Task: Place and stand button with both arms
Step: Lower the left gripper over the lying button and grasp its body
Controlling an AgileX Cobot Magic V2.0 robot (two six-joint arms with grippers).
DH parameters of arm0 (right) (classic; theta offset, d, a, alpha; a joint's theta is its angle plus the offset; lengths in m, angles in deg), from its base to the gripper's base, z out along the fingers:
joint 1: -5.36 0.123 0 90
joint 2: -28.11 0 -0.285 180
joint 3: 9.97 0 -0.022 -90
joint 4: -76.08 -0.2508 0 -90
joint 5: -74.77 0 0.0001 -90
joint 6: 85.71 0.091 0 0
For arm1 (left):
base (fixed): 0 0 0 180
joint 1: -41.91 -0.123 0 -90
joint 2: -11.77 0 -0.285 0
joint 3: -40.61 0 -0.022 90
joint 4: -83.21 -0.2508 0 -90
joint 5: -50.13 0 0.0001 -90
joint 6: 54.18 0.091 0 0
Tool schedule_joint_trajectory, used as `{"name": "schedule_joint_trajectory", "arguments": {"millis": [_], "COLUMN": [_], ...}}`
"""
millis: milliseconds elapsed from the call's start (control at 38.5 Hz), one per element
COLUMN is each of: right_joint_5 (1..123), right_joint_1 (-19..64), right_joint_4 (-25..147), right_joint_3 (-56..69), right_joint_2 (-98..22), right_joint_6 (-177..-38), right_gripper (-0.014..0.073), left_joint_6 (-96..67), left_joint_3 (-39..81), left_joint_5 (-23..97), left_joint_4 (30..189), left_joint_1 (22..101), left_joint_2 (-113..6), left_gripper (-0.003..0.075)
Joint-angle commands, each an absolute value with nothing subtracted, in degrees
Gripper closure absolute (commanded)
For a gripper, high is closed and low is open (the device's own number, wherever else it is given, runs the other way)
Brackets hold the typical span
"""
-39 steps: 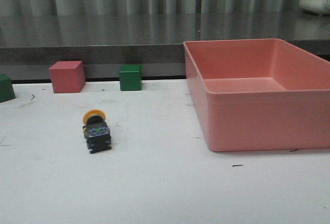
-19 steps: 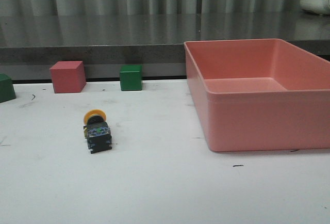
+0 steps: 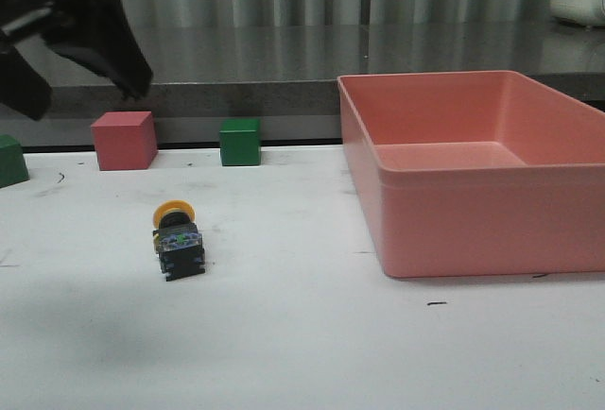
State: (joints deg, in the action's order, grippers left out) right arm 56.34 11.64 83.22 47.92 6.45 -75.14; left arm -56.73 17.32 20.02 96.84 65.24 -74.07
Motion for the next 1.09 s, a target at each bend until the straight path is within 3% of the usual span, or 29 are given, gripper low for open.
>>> {"name": "schedule_joint_trajectory", "arguments": {"millis": [0, 519, 649, 1064], "right_joint_5": [61.38, 61.38, 61.38, 61.38], "right_joint_1": [11.29, 11.29, 11.29, 11.29], "right_joint_4": [84.17, 84.17, 84.17, 84.17], "right_joint_3": [46.29, 46.29, 46.29, 46.29], "right_joint_2": [6.14, 6.14, 6.14, 6.14], "right_joint_6": [-75.61, -75.61, -75.61, -75.61], "right_gripper": [0.0664, 0.0664, 0.0664, 0.0664], "left_joint_6": [-57.56, -70.89, -72.07, -72.09], "left_joint_3": [24.24, 45.82, 49.36, 53.36], "left_joint_5": [16.33, -3.81, -7.65, -8.35], "left_joint_4": [99.62, 99.06, 99.19, 101.72], "left_joint_1": [65.61, 65.01, 63.62, 62.36], "left_joint_2": [-78.84, -102.84, -107.00, -113.35], "left_gripper": [0.0125, 0.0126, 0.0160, 0.0188]}}
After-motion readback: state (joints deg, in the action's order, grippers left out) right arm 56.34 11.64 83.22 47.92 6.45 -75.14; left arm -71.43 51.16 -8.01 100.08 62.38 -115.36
